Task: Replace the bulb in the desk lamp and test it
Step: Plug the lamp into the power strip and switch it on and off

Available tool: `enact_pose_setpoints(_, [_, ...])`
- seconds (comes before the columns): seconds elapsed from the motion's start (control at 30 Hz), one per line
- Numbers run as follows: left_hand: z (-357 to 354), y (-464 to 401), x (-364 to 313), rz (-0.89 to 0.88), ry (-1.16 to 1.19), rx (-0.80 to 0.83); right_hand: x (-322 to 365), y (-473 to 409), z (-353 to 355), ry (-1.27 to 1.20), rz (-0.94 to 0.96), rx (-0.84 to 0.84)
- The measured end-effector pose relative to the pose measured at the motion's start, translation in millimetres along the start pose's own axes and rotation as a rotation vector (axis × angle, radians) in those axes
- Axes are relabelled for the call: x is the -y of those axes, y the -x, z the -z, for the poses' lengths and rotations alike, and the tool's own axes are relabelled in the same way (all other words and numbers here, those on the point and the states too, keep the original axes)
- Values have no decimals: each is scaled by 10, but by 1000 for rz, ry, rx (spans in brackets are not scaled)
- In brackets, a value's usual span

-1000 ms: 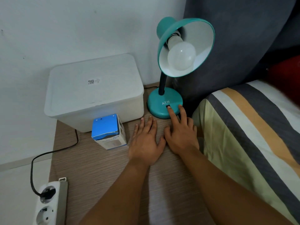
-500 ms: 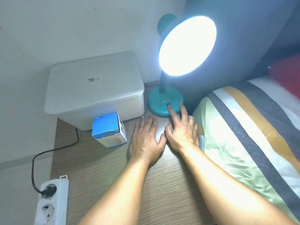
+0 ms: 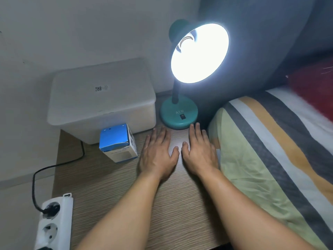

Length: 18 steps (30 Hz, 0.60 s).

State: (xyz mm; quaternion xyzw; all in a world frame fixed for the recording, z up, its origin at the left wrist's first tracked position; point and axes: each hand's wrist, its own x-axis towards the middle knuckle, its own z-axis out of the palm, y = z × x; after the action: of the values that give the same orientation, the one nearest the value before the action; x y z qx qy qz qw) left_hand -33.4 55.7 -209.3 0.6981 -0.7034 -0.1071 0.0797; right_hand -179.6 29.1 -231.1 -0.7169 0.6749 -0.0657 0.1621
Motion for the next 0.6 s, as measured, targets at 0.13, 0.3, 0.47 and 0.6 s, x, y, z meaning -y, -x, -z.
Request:
enact_pose_setpoints(0.13, [14, 0, -8, 2, -4, 3, 4, 26, -10, 4, -11, 15])
enact_pose_setpoints(0.3, [15, -12, -10, -1, 0, 15, 26, 31, 15, 9, 2, 7])
enact_pose_setpoints(0.47, [-11, -31, -10, -3, -2, 5, 34, 17, 39, 0, 4, 11])
enact_pose_setpoints(0.6, [-12, -27, -2, -4, -2, 2, 44, 9, 41, 3, 2, 14])
